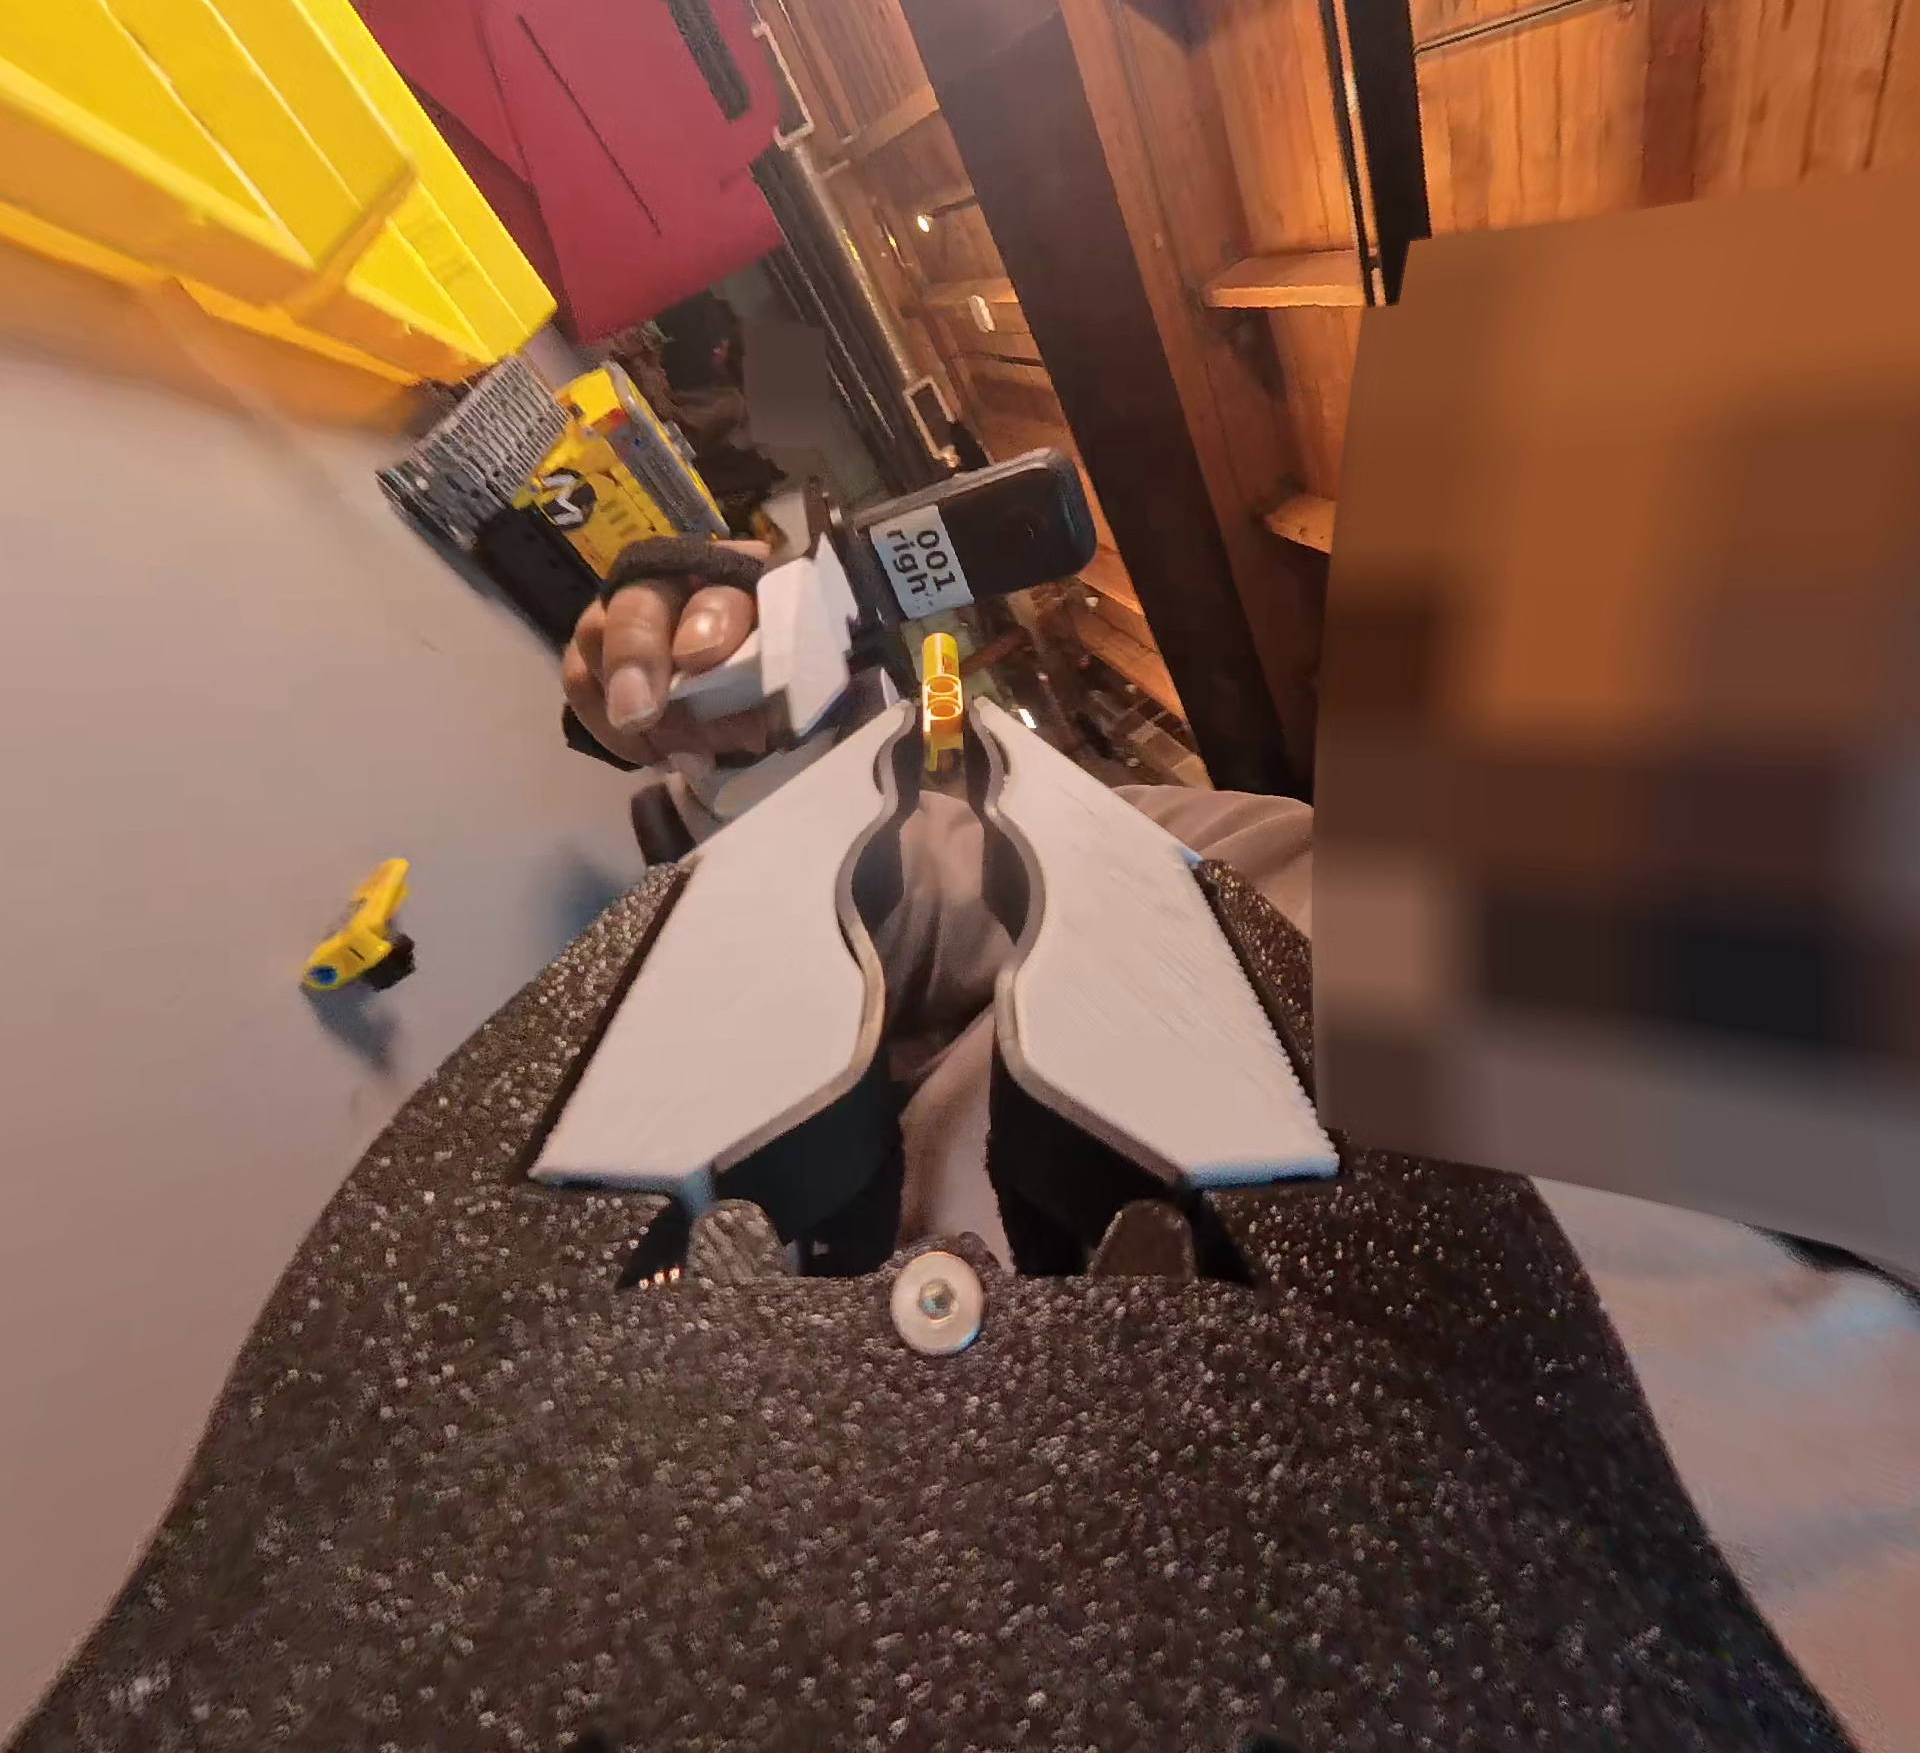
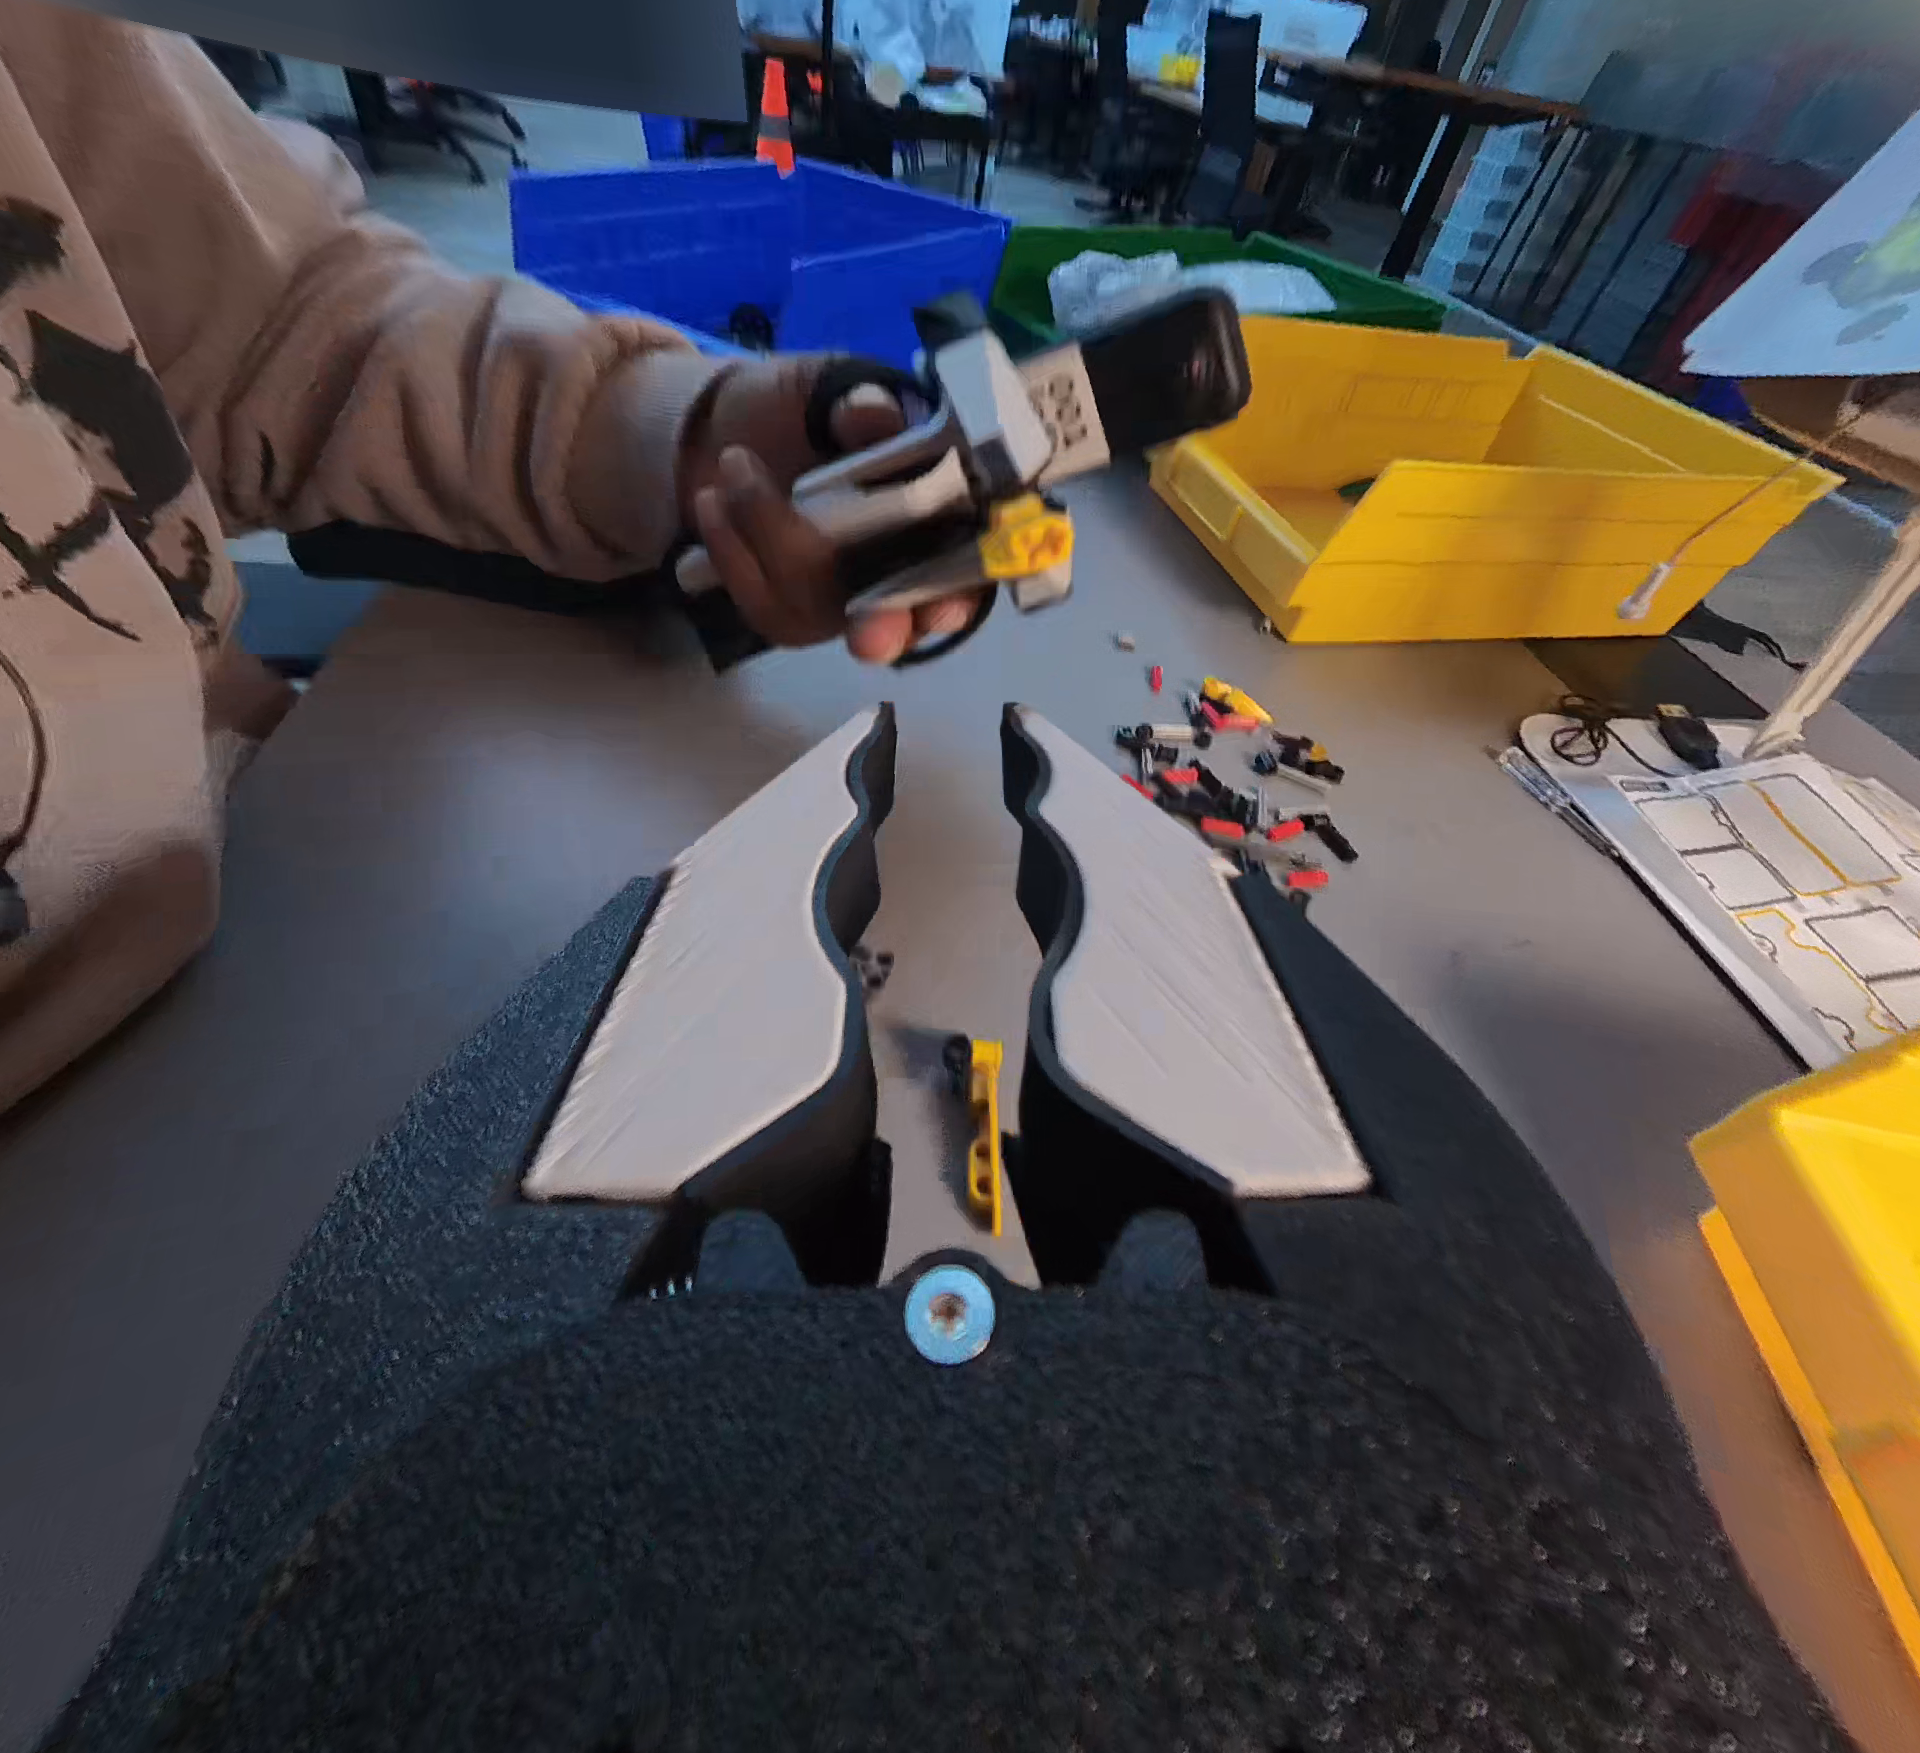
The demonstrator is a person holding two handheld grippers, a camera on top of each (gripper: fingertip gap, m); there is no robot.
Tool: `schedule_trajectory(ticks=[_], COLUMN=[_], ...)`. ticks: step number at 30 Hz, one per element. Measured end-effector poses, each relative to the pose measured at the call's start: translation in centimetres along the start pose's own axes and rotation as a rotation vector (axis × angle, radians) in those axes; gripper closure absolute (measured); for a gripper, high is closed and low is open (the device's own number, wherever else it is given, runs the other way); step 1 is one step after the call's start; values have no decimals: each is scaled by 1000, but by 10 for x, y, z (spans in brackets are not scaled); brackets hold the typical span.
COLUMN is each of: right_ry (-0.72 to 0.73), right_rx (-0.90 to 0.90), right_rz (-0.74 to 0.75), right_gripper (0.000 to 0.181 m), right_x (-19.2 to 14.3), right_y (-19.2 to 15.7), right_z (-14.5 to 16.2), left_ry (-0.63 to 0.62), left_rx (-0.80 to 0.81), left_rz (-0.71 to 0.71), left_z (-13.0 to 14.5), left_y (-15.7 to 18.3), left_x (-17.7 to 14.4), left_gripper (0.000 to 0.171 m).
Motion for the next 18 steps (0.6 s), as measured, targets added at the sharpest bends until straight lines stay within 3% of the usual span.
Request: schedule_trajectory(ticks=[2,5,9,14,18], right_ry=[-168,-445,-578,-635,-646], right_rx=[-16,13,42,46,28], right_rz=[14,5,28,46,48], right_gripper=[160,157,158,160,176], right_x=[-1,-5,-6,-3,-3], right_y=[4,9,16,18,17], right_z=[11,38,60,69,69], left_ry=[-2,-27,-74,-151,-50], left_rx=[146,452,676,613,425], left_rz=[-103,-385,-742,-1275,-1540], left_z=[-14,-38,-56,-49,-18], left_y=[16,56,119,169,202], left_x=[-8,-32,-77,-169,-256], left_gripper=[165,165,165,164,164])
Point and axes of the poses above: each gripper's, where its closed fingertips meet, x out along the fingers, z out of its underside, y = z × x across the jaws, the point moved 9 cm from there along -x, back along the fingers, and after that the axes turned 5 degrees about x, right-handed, at the moved point
